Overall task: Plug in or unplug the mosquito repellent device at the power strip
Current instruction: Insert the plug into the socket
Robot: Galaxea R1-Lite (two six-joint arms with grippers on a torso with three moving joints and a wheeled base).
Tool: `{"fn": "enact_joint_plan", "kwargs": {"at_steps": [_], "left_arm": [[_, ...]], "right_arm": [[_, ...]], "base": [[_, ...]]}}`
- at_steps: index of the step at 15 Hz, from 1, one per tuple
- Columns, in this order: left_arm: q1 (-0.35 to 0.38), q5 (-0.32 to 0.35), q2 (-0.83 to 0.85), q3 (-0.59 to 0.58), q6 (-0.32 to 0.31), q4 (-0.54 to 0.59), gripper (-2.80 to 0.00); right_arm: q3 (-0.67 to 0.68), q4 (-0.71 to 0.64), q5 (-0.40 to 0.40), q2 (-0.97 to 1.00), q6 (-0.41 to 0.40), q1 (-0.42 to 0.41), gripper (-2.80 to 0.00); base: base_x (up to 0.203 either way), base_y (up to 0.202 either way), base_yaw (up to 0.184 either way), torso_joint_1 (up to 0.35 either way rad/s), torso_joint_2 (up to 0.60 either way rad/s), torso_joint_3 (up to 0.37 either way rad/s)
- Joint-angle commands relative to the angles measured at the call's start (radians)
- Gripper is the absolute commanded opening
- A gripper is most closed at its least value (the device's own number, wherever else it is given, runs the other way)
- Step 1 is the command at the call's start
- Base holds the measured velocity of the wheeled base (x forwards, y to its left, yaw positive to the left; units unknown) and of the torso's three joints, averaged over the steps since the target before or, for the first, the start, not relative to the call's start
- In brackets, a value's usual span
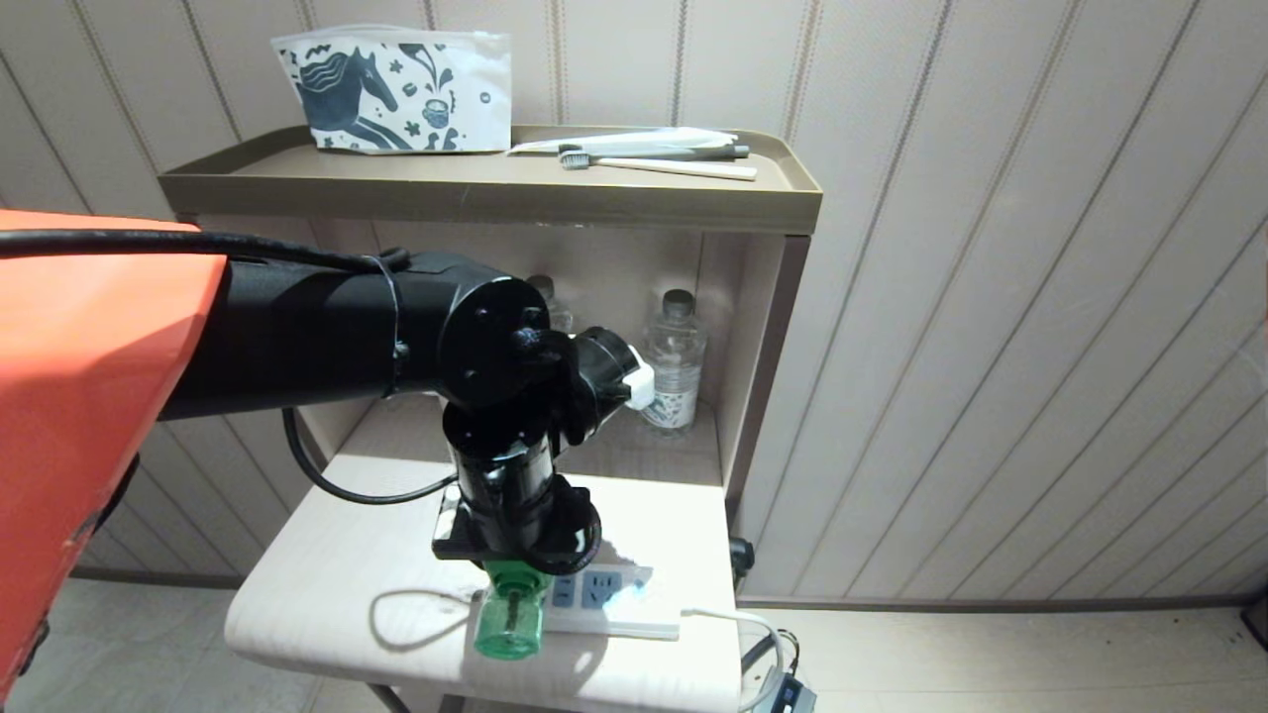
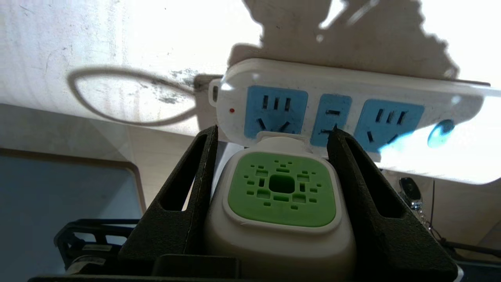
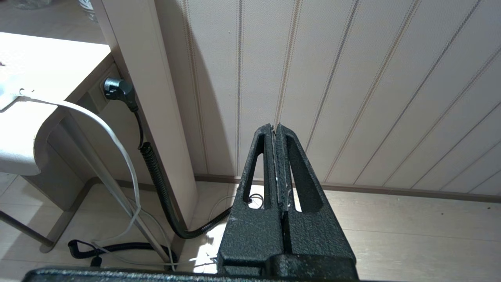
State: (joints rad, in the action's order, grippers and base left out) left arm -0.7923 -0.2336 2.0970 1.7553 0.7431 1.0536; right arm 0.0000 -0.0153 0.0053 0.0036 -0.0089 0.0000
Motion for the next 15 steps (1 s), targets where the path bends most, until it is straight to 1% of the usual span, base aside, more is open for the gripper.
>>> {"fn": "enact_joint_plan", "kwargs": {"at_steps": [1, 7, 15], "left_arm": [[0.005, -0.002, 0.003, 0.01, 0.002, 0.006, -2.8], [0.008, -0.007, 0.015, 0.043, -0.008, 0.007, -2.8], [0.035, -0.016, 0.018, 0.038, -0.009, 0.017, -2.8]], "right_arm": [[0.0, 0.001, 0.0, -0.001, 0.0, 0.0, -2.8], [0.0, 0.0, 0.0, -0.001, 0.0, 0.0, -2.8], [0.0, 0.001, 0.0, -0.001, 0.0, 0.0, -2.8]], "base": [[0.0, 0.0, 0.0, 0.0, 0.0, 0.0], [0.0, 0.0, 0.0, 0.0, 0.0, 0.0], [0.0, 0.0, 0.0, 0.0, 0.0, 0.0]]}}
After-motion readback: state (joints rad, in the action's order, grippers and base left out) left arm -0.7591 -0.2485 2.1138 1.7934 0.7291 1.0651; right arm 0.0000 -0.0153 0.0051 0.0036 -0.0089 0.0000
